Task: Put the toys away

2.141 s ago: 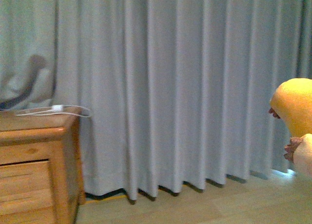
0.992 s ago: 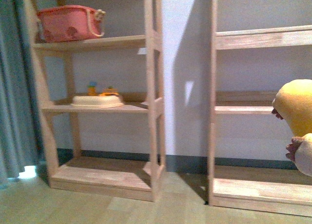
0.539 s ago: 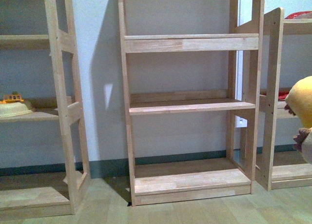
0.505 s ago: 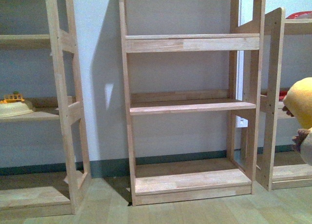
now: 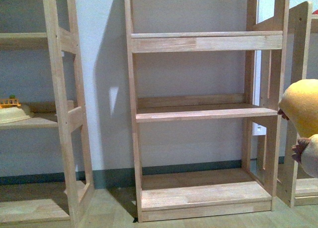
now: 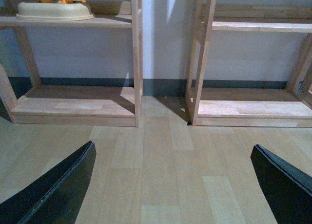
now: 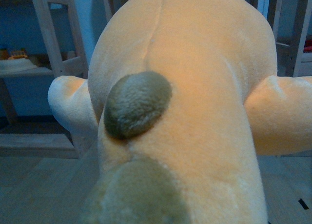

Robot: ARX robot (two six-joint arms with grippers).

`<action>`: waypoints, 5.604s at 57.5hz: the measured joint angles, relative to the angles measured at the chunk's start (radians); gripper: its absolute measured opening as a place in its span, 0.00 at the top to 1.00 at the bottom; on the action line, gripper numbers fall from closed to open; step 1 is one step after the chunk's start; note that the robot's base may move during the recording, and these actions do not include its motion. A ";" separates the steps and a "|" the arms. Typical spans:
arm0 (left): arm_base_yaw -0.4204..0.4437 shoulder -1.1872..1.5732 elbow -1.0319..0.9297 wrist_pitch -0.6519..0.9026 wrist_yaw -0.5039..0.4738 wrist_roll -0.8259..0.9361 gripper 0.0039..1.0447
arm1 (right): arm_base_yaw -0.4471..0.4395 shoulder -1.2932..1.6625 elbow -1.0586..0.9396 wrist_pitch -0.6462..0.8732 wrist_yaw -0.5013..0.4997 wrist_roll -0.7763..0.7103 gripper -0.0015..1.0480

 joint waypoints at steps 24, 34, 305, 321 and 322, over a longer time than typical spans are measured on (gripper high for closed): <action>0.000 0.000 0.000 0.000 0.000 0.000 0.05 | 0.000 0.000 0.000 0.000 0.000 0.000 0.83; 0.000 0.000 0.000 0.000 0.000 0.000 0.05 | 0.000 0.000 0.000 0.000 0.000 0.000 0.83; 0.000 0.000 0.000 0.000 0.000 0.000 0.05 | 0.401 1.924 2.856 -0.970 0.027 0.649 0.83; 0.000 0.000 0.000 0.000 0.000 0.000 0.05 | 0.423 1.924 2.864 -0.988 0.089 0.589 0.51; 0.000 0.000 0.000 0.000 0.000 0.000 0.05 | 0.423 1.924 2.864 -0.988 0.089 0.589 0.51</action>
